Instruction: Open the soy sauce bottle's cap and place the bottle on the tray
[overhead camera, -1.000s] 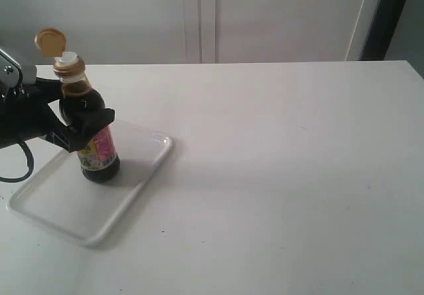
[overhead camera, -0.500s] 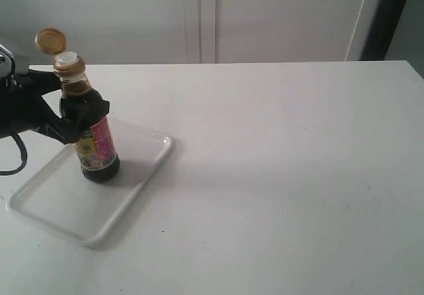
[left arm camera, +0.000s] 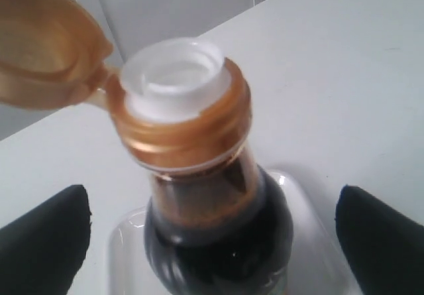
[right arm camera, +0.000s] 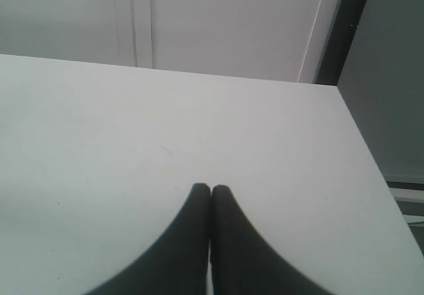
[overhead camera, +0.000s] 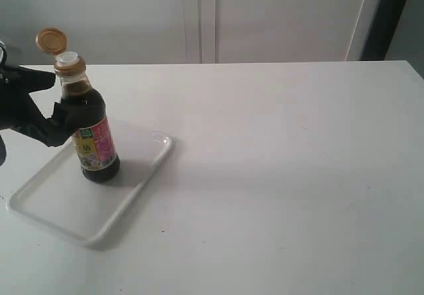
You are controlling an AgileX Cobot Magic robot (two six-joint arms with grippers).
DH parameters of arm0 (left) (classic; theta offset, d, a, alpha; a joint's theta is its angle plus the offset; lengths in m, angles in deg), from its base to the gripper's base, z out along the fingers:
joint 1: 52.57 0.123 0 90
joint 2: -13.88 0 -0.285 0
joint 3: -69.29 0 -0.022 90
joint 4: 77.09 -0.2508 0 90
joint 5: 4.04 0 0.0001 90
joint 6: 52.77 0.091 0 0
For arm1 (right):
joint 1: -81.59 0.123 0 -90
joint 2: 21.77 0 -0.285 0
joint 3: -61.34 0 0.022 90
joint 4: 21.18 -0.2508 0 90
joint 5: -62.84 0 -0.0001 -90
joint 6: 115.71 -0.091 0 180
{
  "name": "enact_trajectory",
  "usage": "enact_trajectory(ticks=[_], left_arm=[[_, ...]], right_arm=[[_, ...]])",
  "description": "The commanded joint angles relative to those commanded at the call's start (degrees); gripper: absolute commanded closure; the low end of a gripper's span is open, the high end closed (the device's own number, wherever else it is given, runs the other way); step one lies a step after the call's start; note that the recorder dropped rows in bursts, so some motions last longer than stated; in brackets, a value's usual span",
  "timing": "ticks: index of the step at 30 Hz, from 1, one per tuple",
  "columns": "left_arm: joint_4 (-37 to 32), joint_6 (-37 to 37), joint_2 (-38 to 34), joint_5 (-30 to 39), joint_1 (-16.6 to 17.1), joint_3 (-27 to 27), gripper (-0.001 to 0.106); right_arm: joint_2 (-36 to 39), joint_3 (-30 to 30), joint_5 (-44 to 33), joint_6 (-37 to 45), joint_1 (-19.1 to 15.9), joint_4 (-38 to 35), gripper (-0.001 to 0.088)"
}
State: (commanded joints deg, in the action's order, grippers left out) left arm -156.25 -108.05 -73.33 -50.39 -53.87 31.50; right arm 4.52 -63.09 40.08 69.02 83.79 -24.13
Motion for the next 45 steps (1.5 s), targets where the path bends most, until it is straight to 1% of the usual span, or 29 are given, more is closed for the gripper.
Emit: enact_trajectory(ticks=[3,14,16,22,24,26,27,30,35,38,39,44,45], left_arm=[[-5.83,-5.64,1.72,0.14,0.0,0.0,0.0],[-20.79,-25.37,9.73,2.23,0.0,0.0,0.0],[-20.79,-28.93,11.59,2.23,0.0,0.0,0.0],[-20.79,-35.25,16.22,2.38,0.0,0.0,0.0],[-20.79,-36.89,17.32,2.5,0.0,0.0,0.003],[-20.79,-37.93,18.28,2.5,0.0,0.0,0.01],[-20.79,-38.23,18.81,2.28,0.0,0.0,0.016],[-20.79,-39.56,20.3,1.86,0.0,0.0,0.038],[-20.79,-41.3,22.36,-0.05,0.0,0.0,0.081],[-20.79,-42.56,23.31,-0.85,0.0,0.0,0.101],[-20.79,-42.86,23.42,-1.21,0.0,0.0,0.105],[-20.79,-45.43,24.07,-1.9,0.0,0.0,0.105],[-20.79,-45.46,24.07,-3.27,0.0,0.0,0.105]], right_arm=[[0.0,0.0,0.11,0.0,0.0,0.01,0.0868],[0.0,0.0,0.11,0.0,0.0,0.01,0.0868],[0.0,0.0,0.11,0.0,0.0,0.01,0.0868],[0.0,0.0,0.11,0.0,0.0,0.01,0.0868],[0.0,0.0,0.11,0.0,0.0,0.01,0.0868],[0.0,0.0,0.11,0.0,0.0,0.01,0.0868],[0.0,0.0,0.11,0.0,0.0,0.01,0.0868],[0.0,0.0,0.11,0.0,0.0,0.01,0.0868],[0.0,0.0,0.11,0.0,0.0,0.01,0.0868],[0.0,0.0,0.11,0.0,0.0,0.01,0.0868],[0.0,0.0,0.11,0.0,0.0,0.01,0.0868],[0.0,0.0,-0.41,0.0,0.0,0.01,0.0868],[0.0,0.0,-0.97,0.0,0.0,0.01,0.0868]])
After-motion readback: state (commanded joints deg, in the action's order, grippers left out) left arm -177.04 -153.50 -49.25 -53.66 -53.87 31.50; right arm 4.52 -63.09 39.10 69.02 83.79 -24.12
